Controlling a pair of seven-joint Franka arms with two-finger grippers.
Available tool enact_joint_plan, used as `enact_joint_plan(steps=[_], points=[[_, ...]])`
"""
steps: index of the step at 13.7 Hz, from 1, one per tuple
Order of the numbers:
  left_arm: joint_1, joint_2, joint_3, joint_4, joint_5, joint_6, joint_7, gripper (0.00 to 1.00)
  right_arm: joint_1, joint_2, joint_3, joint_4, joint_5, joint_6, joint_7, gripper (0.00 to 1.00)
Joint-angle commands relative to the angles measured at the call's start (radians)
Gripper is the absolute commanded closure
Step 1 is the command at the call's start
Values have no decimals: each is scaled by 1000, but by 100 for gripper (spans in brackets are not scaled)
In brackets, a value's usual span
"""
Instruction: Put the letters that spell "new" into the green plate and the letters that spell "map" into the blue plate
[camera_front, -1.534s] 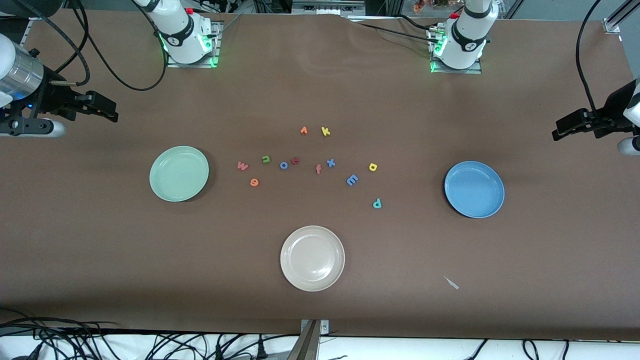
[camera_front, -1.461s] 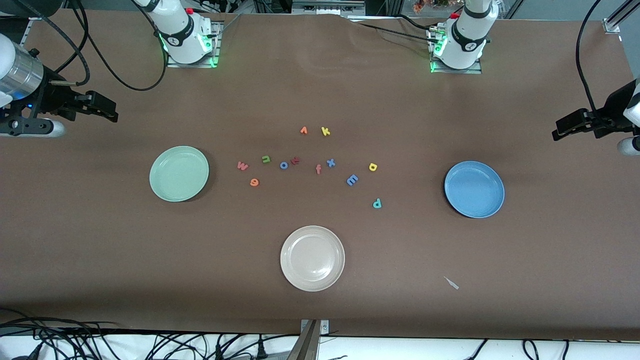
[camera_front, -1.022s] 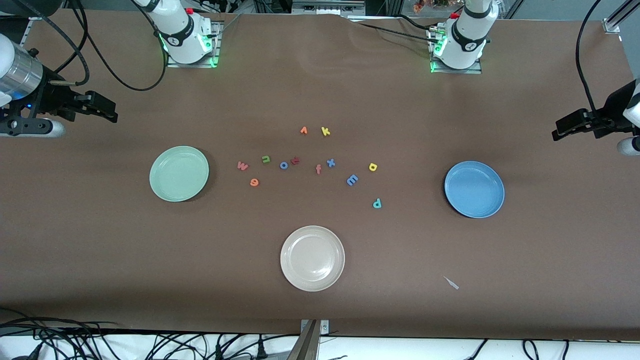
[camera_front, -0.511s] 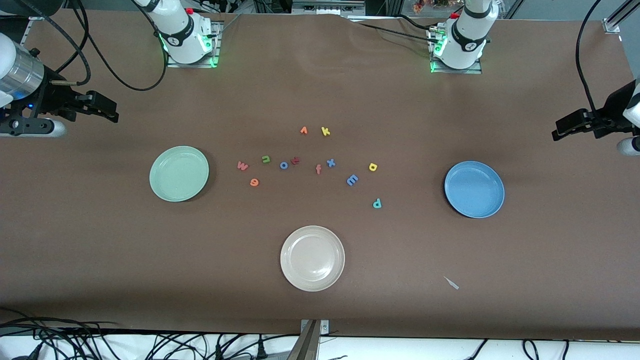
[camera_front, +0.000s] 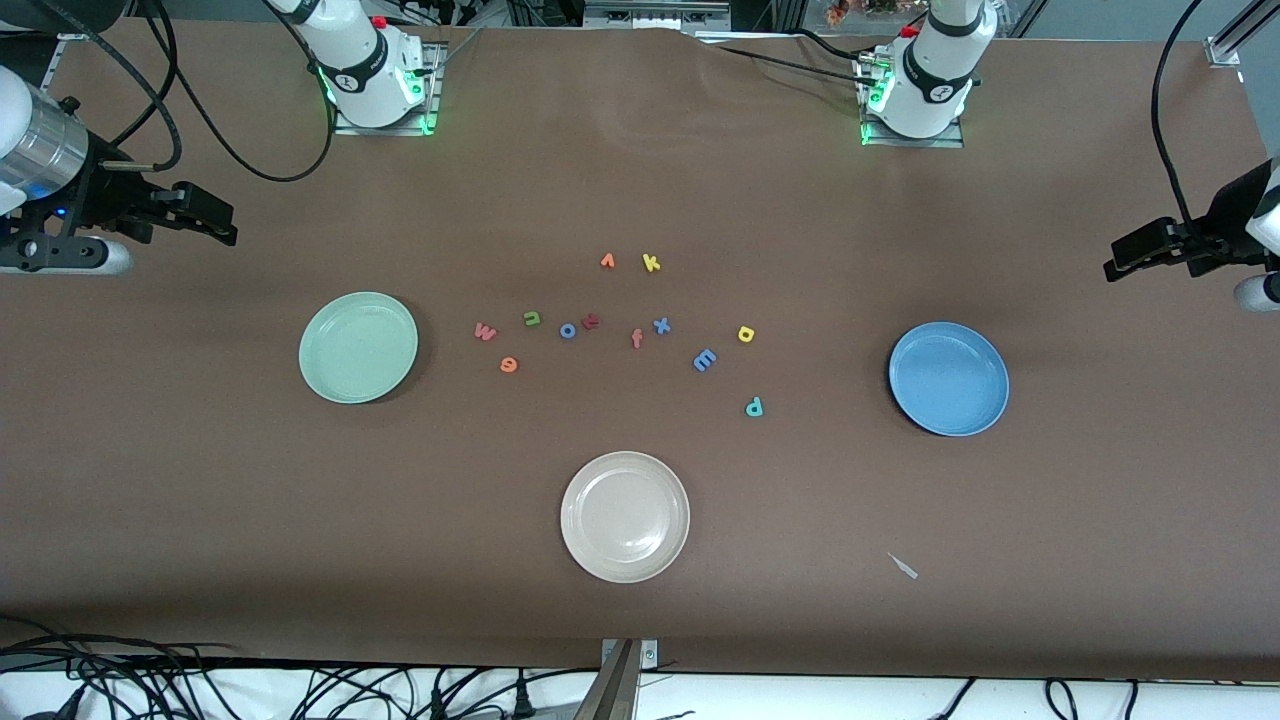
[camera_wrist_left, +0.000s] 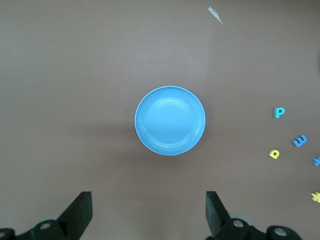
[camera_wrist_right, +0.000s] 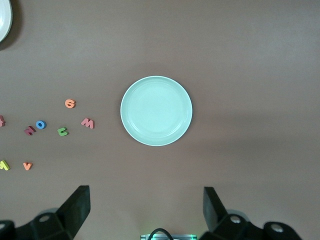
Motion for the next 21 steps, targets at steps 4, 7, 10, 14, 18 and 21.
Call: enact_joint_plan(steps=[4, 7, 10, 14, 18, 21], points=[[6, 5, -2, 15, -14, -12, 23, 0, -7, -19, 7, -22, 1, 11, -9, 0], [5, 5, -2, 15, -13, -12, 23, 0, -7, -19, 7, -23, 3, 11, -9, 0], [5, 5, -2, 14, -13, -12, 23, 0, -7, -22, 7, -28, 3, 14, -7, 0], [6, 5, -2, 15, -13, -12, 23, 0, -7, -23, 7, -30, 4, 14, -7, 0], [5, 5, -2, 15, -13, -12, 23, 0, -7, -25, 7, -36, 4, 18, -7, 0], [5, 5, -2, 14, -13, -12, 23, 0, -7, -25, 7, -37, 6, 18, -7, 0]])
